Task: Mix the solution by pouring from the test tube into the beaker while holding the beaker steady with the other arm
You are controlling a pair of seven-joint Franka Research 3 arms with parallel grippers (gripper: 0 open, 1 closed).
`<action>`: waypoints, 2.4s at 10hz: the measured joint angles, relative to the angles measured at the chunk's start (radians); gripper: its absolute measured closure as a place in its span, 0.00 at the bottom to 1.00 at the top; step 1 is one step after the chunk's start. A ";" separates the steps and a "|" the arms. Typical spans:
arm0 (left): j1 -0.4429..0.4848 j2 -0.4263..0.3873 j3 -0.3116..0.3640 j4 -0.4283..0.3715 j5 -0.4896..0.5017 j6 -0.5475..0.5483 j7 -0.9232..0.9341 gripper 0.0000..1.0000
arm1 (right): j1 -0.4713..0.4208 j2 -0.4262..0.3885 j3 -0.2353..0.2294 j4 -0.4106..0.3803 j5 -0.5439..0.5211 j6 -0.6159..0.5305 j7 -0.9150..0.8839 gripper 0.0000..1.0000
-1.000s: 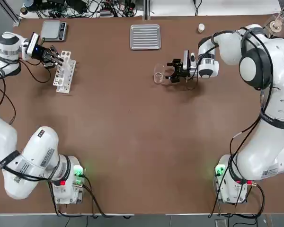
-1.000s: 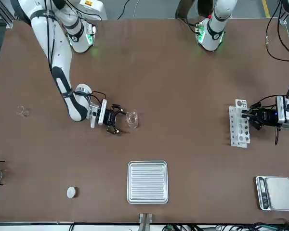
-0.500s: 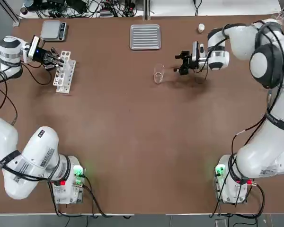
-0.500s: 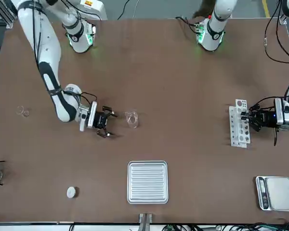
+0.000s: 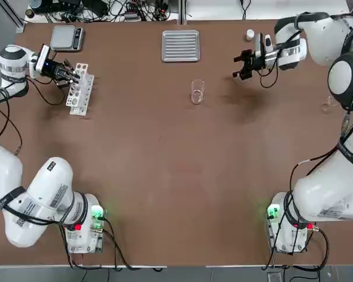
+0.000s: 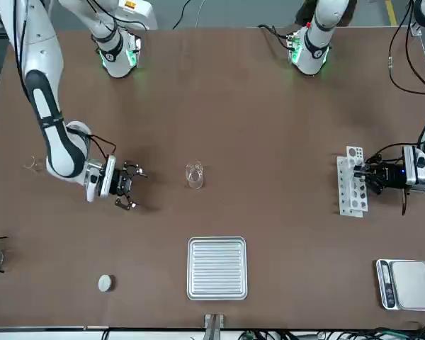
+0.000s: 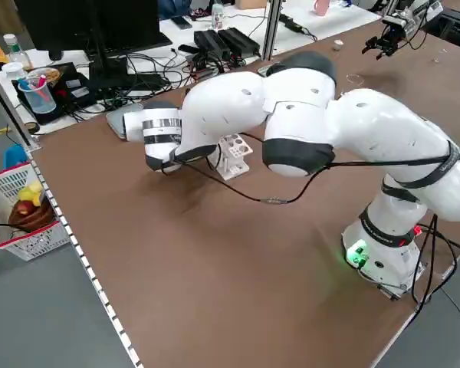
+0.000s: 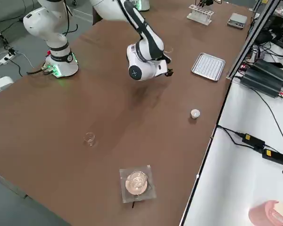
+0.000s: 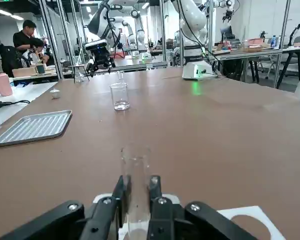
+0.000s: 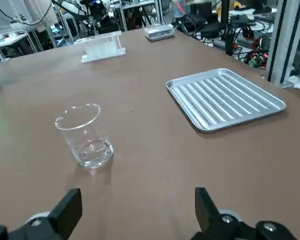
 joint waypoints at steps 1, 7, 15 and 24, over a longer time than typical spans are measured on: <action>-0.003 0.000 0.002 0.000 0.001 0.000 -0.010 0.79 | 0.000 -0.002 0.002 0.034 -0.059 0.027 0.081 0.00; -0.015 -0.005 0.005 0.006 0.008 0.007 -0.024 0.70 | -0.007 -0.005 0.034 0.290 -0.525 0.146 0.653 0.00; -0.021 -0.085 0.005 0.014 0.008 0.004 -0.058 0.00 | -0.204 -0.002 0.331 0.369 -1.228 0.308 1.814 0.00; -0.127 -0.618 -0.002 0.036 0.069 0.008 -0.639 0.00 | -0.207 -0.005 0.326 0.652 -1.357 -0.120 2.096 0.00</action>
